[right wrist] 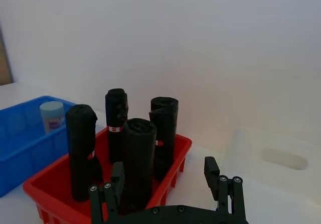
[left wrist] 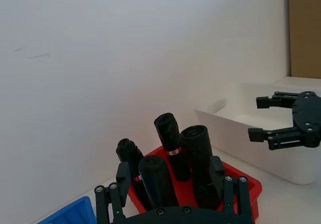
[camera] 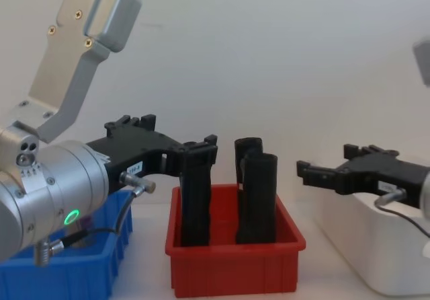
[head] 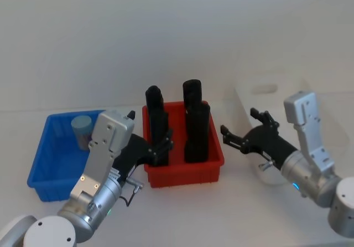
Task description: Pick the cotton swabs from the blue box and place them into the white box.
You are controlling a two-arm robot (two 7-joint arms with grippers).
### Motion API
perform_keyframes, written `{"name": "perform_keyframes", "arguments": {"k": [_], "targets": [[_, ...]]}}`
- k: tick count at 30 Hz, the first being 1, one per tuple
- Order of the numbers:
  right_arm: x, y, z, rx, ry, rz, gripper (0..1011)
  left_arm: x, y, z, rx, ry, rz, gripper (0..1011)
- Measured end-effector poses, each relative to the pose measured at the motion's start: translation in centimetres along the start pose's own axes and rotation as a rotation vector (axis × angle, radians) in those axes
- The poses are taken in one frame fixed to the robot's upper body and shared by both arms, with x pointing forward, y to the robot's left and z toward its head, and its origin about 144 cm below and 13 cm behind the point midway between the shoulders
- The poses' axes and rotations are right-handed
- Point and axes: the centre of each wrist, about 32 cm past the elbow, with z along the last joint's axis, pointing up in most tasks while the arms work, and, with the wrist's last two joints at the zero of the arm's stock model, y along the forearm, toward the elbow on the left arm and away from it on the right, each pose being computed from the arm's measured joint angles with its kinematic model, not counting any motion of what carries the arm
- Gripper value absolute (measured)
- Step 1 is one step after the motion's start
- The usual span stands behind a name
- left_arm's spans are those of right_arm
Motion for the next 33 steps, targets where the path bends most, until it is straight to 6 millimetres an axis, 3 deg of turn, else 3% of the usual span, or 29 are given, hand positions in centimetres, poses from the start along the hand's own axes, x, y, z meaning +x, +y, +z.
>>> {"name": "perform_keyframes", "arguments": {"k": [18,33], "targets": [[1.1,6.7,-1.2,-0.018,0.034,0.152,1001,0.0,0.0,0.0,0.0,0.0,0.0,1003],[1.5,9.6,-1.8,-0.048,0.075,0.216,984,0.0,0.0,0.0,0.0,0.0,0.0,1003]]}}
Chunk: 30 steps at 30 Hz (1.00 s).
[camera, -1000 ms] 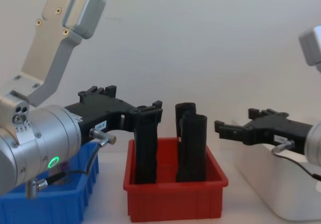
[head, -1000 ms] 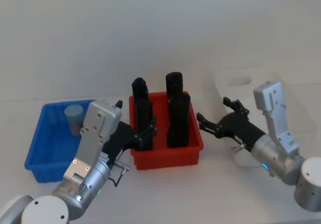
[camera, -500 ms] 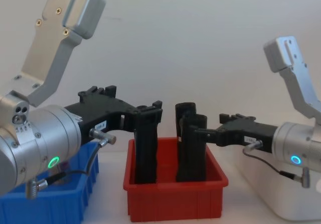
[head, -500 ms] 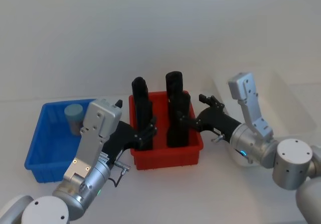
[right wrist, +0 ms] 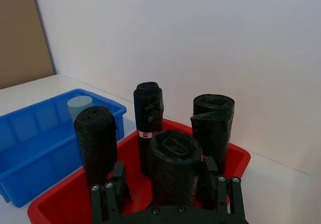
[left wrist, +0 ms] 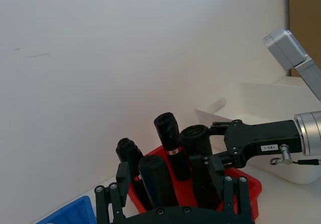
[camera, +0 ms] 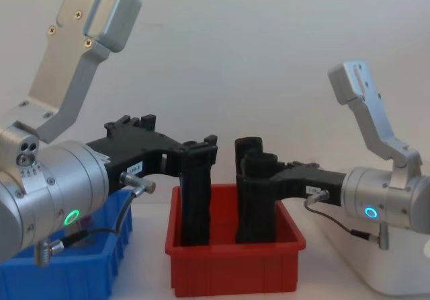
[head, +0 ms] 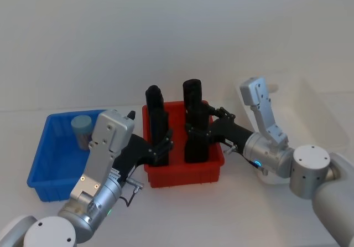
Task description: Pick the cotton swabs from the blue box and place them into the white box.
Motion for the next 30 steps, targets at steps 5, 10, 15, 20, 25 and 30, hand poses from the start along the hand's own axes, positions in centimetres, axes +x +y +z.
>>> {"name": "perform_keyframes", "arguments": {"k": [5,10,15,20,25,30], "targets": [[0.2,0.6,-0.1,-0.007,0.008,0.016,873,0.0,0.0,0.0,0.0,0.0,0.0,1003],[0.4,1.1,-0.2,-0.011,0.014,0.027,732,0.0,0.0,0.0,0.0,0.0,0.0,1003],[0.5,1.3,-0.3,-0.011,0.014,0.028,568,0.0,0.0,0.0,0.0,0.0,0.0,1003],[0.6,1.4,-0.3,-0.003,0.014,0.022,486,0.0,0.0,0.0,0.0,0.0,0.0,1003],[0.7,1.4,0.0,0.025,0.008,0.009,458,0.0,0.0,0.0,0.0,0.0,0.0,1003],[0.7,1.0,0.5,0.063,-0.001,-0.004,416,0.0,0.0,0.0,0.0,0.0,0.0,1003]]}}
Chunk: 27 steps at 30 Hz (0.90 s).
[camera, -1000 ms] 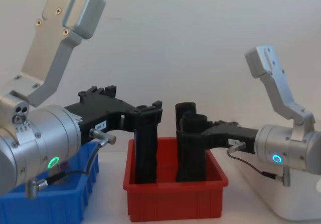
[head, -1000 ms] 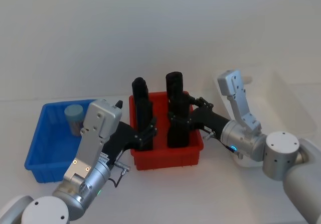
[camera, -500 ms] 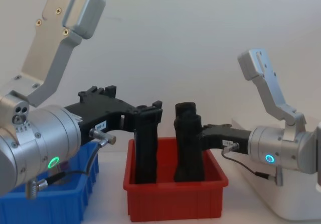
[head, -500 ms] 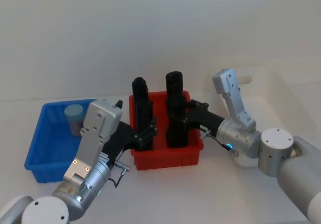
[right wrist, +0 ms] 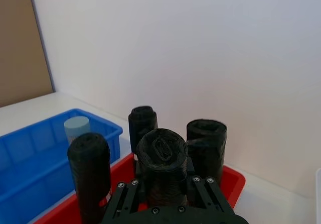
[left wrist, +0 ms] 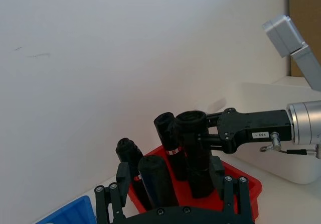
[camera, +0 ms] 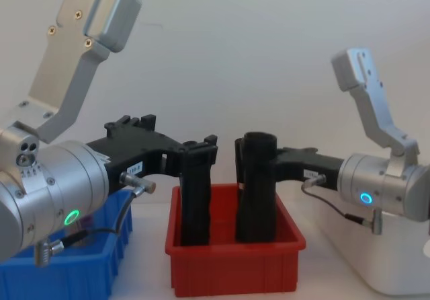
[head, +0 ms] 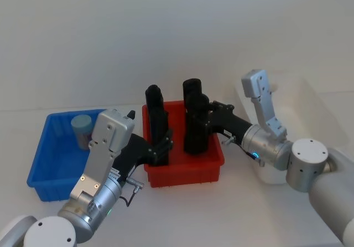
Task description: Pick the cotton swabs from the blue box and place them into the white box.
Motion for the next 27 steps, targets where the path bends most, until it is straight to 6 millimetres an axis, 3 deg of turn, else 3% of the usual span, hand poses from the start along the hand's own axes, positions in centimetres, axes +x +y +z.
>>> {"name": "perform_keyframes", "arguments": {"k": [27], "targets": [[-1.6,-5.6,5.9,0.19,-0.051,-0.236,352,0.0,0.0,0.0,0.0,0.0,0.0,1003]]}}
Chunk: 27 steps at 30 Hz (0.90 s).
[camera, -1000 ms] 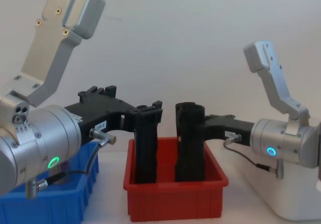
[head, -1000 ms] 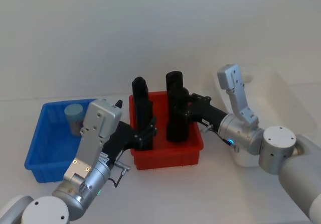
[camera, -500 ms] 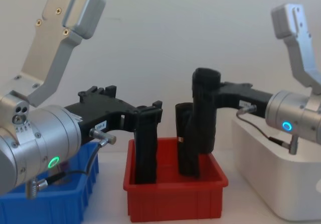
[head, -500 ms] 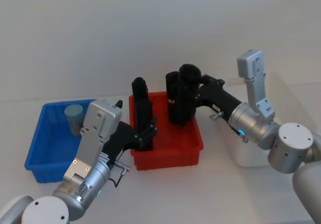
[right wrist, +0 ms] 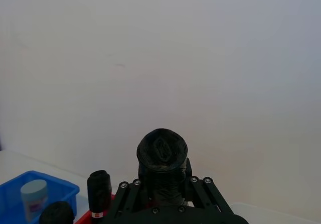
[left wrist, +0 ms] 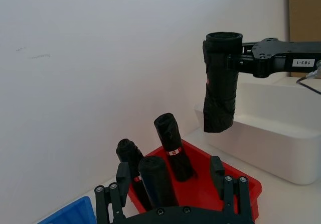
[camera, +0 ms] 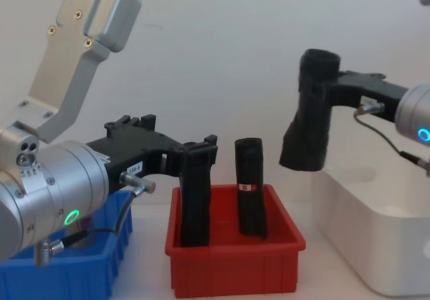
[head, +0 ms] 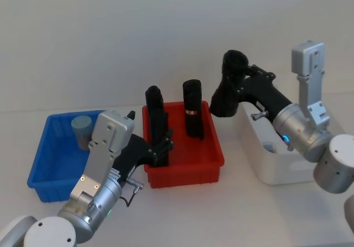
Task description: Pick the cotton swabs from the blue box and place them into the white box.
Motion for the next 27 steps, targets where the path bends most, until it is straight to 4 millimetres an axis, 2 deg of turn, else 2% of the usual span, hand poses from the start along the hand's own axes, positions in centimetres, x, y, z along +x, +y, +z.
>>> {"name": "perform_keyframes", "arguments": {"k": [9,19,21,22,24,25,27], "targets": [[0.8,-1.7,1.4,-0.018,-0.021,-0.123,352,0.0,0.0,0.0,0.0,0.0,0.0,1003],[1.8,-3.3,2.0,-0.069,-0.031,-0.233,353,0.0,0.0,0.0,0.0,0.0,0.0,1003],[1.9,-3.4,2.1,-0.074,-0.032,-0.244,370,0.0,0.0,0.0,0.0,0.0,0.0,1003],[2.0,-3.6,2.1,-0.081,-0.033,-0.256,430,0.0,0.0,0.0,0.0,0.0,0.0,1003],[2.1,-3.8,2.1,-0.088,-0.034,-0.267,466,0.0,0.0,0.0,0.0,0.0,0.0,1003],[2.1,-3.8,2.1,-0.088,-0.034,-0.267,524,0.0,0.0,0.0,0.0,0.0,0.0,1003],[2.2,-3.9,2.1,-0.092,-0.035,-0.275,556,0.0,0.0,0.0,0.0,0.0,0.0,1003]]}}
